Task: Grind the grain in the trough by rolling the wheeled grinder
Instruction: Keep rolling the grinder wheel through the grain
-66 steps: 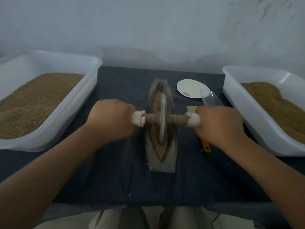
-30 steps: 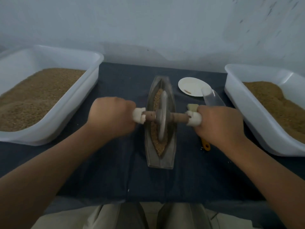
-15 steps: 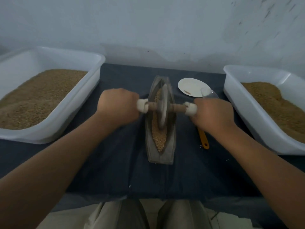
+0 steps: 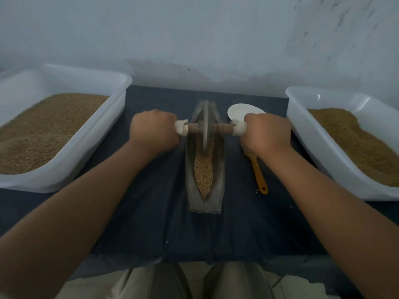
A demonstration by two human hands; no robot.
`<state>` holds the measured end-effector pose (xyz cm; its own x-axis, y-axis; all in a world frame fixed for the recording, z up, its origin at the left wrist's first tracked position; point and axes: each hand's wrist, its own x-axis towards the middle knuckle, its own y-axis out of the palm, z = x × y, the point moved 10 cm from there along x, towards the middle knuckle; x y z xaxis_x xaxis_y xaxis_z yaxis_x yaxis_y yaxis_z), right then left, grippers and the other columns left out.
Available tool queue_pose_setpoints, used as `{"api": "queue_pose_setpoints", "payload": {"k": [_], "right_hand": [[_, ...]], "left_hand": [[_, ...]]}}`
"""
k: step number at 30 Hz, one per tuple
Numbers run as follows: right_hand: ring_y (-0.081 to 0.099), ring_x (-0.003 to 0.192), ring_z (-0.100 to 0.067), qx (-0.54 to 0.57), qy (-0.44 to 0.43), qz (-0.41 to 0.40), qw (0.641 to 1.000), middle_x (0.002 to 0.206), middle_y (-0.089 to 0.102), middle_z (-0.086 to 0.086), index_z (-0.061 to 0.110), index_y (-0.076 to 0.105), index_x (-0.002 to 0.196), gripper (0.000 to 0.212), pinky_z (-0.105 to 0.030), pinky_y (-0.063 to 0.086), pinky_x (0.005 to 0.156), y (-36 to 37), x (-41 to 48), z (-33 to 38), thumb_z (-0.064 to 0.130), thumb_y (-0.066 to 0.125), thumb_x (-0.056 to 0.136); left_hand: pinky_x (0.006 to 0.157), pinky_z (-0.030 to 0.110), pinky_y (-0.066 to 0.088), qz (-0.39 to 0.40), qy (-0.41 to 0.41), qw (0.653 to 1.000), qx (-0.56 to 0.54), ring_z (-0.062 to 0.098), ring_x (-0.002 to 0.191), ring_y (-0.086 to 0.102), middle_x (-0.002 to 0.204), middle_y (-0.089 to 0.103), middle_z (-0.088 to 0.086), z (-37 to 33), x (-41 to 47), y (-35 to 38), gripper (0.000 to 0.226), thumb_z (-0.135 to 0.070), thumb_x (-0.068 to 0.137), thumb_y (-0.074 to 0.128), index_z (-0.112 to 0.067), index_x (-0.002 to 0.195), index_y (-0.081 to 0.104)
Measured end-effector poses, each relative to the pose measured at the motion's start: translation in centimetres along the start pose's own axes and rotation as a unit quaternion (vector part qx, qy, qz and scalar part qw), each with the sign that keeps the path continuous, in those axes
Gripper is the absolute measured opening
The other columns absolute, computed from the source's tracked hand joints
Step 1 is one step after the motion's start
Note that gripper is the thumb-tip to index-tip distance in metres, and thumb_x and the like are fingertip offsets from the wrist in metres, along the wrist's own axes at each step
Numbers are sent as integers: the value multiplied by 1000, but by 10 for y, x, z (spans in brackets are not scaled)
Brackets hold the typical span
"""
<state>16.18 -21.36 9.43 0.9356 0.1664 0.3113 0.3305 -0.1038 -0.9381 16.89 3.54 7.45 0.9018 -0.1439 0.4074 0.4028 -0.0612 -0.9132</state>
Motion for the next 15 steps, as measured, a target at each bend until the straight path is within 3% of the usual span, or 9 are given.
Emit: {"api": "queue_pose_setpoints", "payload": {"k": [3, 5, 8, 12, 15], "right_hand": [[52, 61, -23, 14, -39, -53, 998, 62, 43, 9, 30, 49, 75, 27, -27, 34, 50, -11, -42, 3, 49, 62, 89], [52, 52, -20, 59, -65, -89, 992, 58, 44, 12, 31, 52, 73, 27, -26, 39, 46, -20, -70, 4, 55, 55, 84], [60, 58, -22, 86, -68, -54, 993, 64, 57, 9, 27, 60, 82, 29, -38, 53, 52, -8, -81, 3, 55, 55, 82], [58, 64, -25, 47, -13, -56, 997, 64, 49, 8, 27, 55, 78, 27, -32, 44, 54, 3, -39, -3, 49, 68, 84], [56, 66, -25, 20, 24, -18, 999, 66, 45, 6, 22, 56, 85, 23, -32, 43, 57, 10, 1, -6, 43, 65, 89]], "left_hand": [[53, 25, 28, -37, 47, 998, 17, 24, 48, 45, 56, 39, -9, -5, -43, -15, 37, -36, 79, 72, -26, 63, 40], [53, 21, 19, -57, 86, 995, 15, 21, 42, 37, 54, 35, -10, -8, -66, -25, 46, -34, 71, 83, -28, 63, 39], [54, 20, 13, -40, 89, 995, 31, 18, 40, 32, 53, 34, -9, -7, -72, -24, 50, -35, 70, 88, -26, 62, 40], [54, 26, 31, -15, 48, 996, 67, 24, 53, 54, 58, 41, -9, -7, -26, -6, 36, -46, 83, 71, -28, 65, 45], [62, 32, 41, 28, 19, 999, 32, 29, 66, 62, 63, 45, -7, -5, 14, -3, 32, -48, 82, 59, -25, 64, 46]]}}
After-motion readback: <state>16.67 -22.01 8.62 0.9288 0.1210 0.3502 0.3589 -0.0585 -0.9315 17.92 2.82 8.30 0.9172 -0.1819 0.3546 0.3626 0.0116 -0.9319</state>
